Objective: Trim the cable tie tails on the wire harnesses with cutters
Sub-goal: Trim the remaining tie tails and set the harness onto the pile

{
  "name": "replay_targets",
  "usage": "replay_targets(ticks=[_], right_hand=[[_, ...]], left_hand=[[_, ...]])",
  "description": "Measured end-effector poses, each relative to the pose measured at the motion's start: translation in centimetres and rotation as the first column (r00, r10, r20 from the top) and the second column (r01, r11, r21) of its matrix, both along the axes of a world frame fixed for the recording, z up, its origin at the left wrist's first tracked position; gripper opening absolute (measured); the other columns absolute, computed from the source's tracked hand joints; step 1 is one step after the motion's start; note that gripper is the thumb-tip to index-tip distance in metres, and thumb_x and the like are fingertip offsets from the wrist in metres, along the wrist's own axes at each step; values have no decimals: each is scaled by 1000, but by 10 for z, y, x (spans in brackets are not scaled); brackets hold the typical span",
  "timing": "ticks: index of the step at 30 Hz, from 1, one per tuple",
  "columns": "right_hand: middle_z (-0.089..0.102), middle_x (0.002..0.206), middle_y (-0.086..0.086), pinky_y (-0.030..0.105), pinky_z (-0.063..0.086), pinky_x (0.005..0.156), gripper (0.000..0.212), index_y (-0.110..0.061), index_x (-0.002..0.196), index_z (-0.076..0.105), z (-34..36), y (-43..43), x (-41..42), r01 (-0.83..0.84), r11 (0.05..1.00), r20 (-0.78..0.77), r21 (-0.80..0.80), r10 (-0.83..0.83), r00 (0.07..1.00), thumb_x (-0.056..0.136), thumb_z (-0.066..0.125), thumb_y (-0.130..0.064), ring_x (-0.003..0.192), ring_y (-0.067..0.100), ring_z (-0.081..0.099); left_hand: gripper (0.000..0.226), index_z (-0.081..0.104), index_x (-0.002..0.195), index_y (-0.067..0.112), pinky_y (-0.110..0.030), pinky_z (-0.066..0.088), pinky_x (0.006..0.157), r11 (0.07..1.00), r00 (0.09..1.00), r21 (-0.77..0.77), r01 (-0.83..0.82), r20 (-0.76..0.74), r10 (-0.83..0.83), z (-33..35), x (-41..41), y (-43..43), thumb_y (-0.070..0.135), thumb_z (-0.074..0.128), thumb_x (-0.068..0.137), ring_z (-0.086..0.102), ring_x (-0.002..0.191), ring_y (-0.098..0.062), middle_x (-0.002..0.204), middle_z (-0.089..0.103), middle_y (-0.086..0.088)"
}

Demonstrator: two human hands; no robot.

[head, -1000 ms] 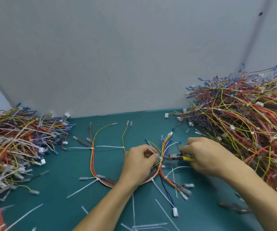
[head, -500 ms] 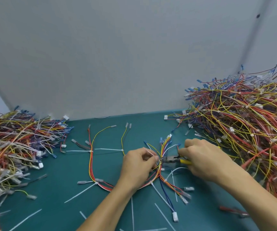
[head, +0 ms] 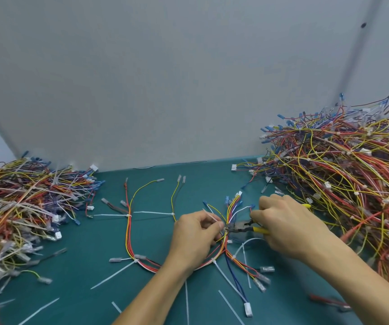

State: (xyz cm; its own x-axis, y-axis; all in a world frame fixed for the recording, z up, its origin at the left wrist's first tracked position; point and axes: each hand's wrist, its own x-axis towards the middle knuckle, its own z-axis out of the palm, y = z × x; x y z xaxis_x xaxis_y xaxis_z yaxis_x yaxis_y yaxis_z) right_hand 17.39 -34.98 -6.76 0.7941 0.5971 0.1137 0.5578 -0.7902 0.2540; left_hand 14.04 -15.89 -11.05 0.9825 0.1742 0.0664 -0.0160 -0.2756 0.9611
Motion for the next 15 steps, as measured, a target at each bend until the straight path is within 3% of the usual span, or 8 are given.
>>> replay_targets(ticks=[10,15], right_hand=[[49,103,-3,33,32,78,26,-28,109,57,5,-1,0,7,1000,33,-19,-7,999,86,45,-22,101,22,47],[49,104,-2,34,37,82,25,-26,109,59,4,2,-2,3,1000,2,-16,-3,1000,88,46,-21,101,23,47]], left_hand=[[18,70,68,19,-22,50,55,999,1000,-43,-7,-5,7,-3,2,1,7,70,81,62,57,-9,67,70,0],[20,70,67,20,-21,50,55,999,1000,-46,-3,-2,3,-4,2,1,8,69,82,62,58,-10,67,70,-2]])
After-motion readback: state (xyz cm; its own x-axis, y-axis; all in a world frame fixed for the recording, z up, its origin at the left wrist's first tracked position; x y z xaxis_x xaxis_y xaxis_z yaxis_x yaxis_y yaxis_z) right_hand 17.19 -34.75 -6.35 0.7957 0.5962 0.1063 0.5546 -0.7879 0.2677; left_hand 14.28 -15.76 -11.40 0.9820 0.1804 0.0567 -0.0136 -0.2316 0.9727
